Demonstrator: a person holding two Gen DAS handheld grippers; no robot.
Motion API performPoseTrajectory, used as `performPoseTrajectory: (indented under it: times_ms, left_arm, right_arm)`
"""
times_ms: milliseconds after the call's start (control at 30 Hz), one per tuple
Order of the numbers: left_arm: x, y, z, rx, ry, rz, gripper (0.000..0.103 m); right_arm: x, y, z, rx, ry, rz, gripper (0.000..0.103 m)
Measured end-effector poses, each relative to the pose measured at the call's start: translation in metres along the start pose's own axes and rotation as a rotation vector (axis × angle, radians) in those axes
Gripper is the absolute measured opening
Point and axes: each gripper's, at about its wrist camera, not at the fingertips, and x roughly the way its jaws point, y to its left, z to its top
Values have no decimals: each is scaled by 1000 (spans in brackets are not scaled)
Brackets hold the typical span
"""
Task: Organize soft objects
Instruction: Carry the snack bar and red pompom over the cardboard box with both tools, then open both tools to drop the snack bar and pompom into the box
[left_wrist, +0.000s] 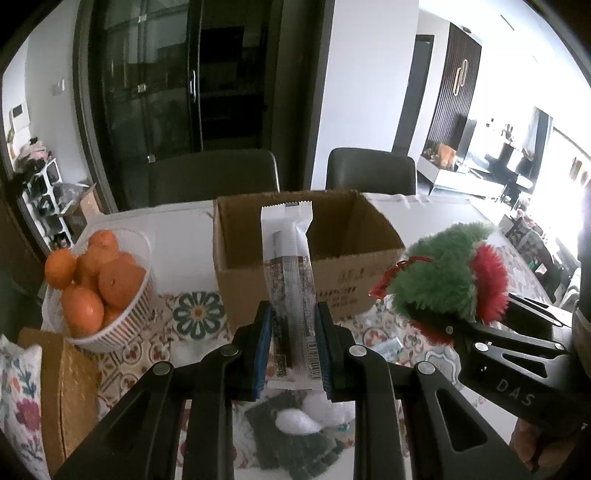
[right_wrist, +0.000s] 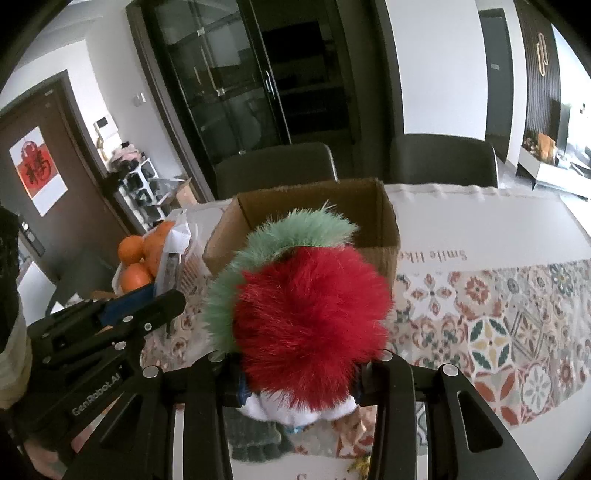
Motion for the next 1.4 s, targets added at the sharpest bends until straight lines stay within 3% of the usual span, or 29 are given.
performPoseTrajectory:
  times_ms: [433,567,933,1167,1400]
  left_arm:
    - [8,1,49,31,-41,-2,24]
    - [18,6,64,21,-19,-31,24]
    - [58,19,94,25,62,-52,24]
    - [99,28,104,-6,170,-72,24]
    - [127,32,105,0,237,-35,24]
  right_arm:
    - [6,-4,50,-11,-50,7,40]
    - [14,-4,63,-17,-40,13,40]
    - [63,-13,101,-31,55,15,40]
    - [101,-17,117,-38,141,15,40]
    - [139,-25,123,-48,233,10,40]
